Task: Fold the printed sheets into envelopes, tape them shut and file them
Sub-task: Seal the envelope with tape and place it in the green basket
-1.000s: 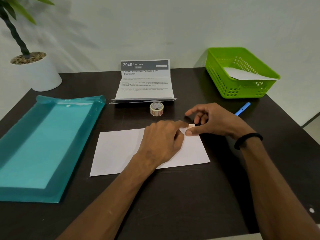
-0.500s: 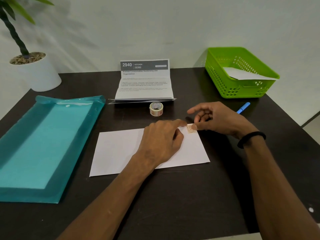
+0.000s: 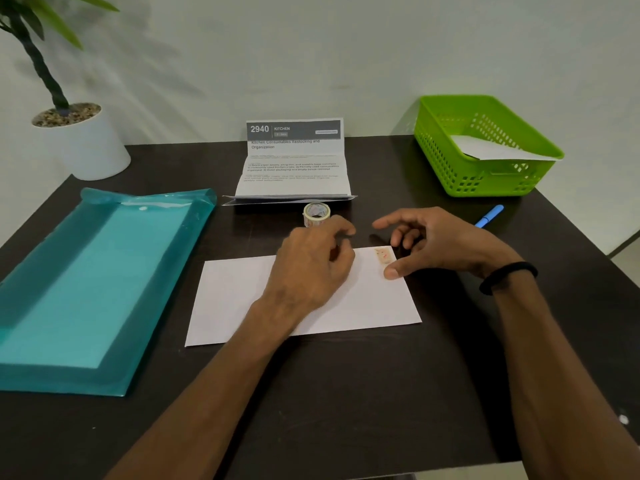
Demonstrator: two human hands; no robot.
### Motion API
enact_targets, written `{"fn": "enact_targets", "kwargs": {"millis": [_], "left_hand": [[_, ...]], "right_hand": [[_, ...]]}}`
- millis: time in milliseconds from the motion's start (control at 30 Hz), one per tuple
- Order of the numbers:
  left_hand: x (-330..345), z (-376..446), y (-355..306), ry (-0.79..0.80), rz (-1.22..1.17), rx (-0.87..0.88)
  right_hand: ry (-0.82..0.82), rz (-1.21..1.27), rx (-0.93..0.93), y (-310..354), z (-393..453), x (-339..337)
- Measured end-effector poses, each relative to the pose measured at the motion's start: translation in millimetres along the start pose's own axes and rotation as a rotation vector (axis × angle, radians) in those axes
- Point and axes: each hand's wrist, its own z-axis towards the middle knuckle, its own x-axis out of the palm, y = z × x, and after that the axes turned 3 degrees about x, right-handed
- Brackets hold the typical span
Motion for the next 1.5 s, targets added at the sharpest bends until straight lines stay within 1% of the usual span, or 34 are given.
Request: {"fn": "enact_targets", "kwargs": {"millis": [33, 67, 100, 167, 200, 233, 300, 367, 433, 533, 667, 767, 967, 1033, 1133, 1267, 1333, 1433, 1500], "left_hand": [[-13.4, 0.7, 3.3, 0.018, -0.032, -0.034], [-28.3, 1.0, 7.3, 0.097, -0.04, -0.087], [-44.4, 1.5, 11.3, 0.233, 0.004, -0.158], [-79.5, -2.1, 18.3, 0.586, 0.22, -0.318], [-95.8, -4.9, 21.5, 0.721, 0.313, -0.374], [-108.5, -7.1, 26.0, 0.812, 0.366, -0.41], [-126.9, -8.4, 33.2, 0.918, 0.423, -0.44], [-137.3, -7.4, 40.4, 0.969, 0.497, -0.397], [-139.6, -3.7, 46.7, 0.973, 0.54, -0.34], [-134.9, 3.6, 50.5, 0.979, 0.507, -0.319], [-133.2, 7.9, 53.5, 0.969, 0.472, -0.312], [-131.8, 8.4, 56.9, 0.958, 0.438, -0.321], [-135.8, 7.7, 53.9, 0.887, 0.382, -0.298], [-138.5, 2.7, 53.8, 0.816, 0.306, -0.285], [-146.4, -8.3, 51.6, 0.686, 0.12, -0.307], [-162.5, -24.1, 43.9, 0.621, -0.045, -0.33], [-170.0, -31.1, 38.3, 0.562, -0.126, -0.319], [-176.5, -39.3, 23.6, 0.454, -0.236, -0.313], [-175.8, -42.5, 14.3, 0.376, -0.318, -0.32]], "right_hand": [[0.02, -0.001, -0.009, 0.1, -1.2, 0.5], [0.032, -0.009, -0.016, -0.2, -2.6, 1.1], [0.038, -0.023, -0.022, -0.5, -3.3, 1.1], [0.035, -0.044, -0.035, 0.2, -4.9, 1.0], [0.032, -0.047, -0.035, 1.8, -6.2, 1.3], [0.027, -0.048, -0.033, 2.7, -7.6, 2.4], [0.006, -0.036, -0.038, 2.0, -13.0, 5.7], [-0.04, 0.004, -0.065, -0.3, -20.6, 11.3], [-0.124, 0.058, -0.081, -2.6, -29.6, 21.0], [-0.299, 0.134, -0.077, -8.8, -41.9, 39.2], [-0.511, 0.098, -0.019, -9.9, -65.7, 64.9], [-0.608, 0.033, 0.014, -6.8, -87.6, 81.0], [-0.677, -0.134, -0.022, -5.1, -114.9, 103.2], [-0.675, -0.163, -0.02, -1.3, -119.3, 105.8], [-0.677, -0.151, 0.009, 4.6, -123.1, 108.7], [-0.668, 0.005, 0.09, 13.0, -128.9, 114.9], [-0.681, 0.059, 0.12, 17.3, -130.1, 117.7], [-0.69, 0.214, 0.119, 27.4, -129.7, 123.0], [-0.63, 0.353, 0.094, 38.6, -128.7, 127.0]]}}
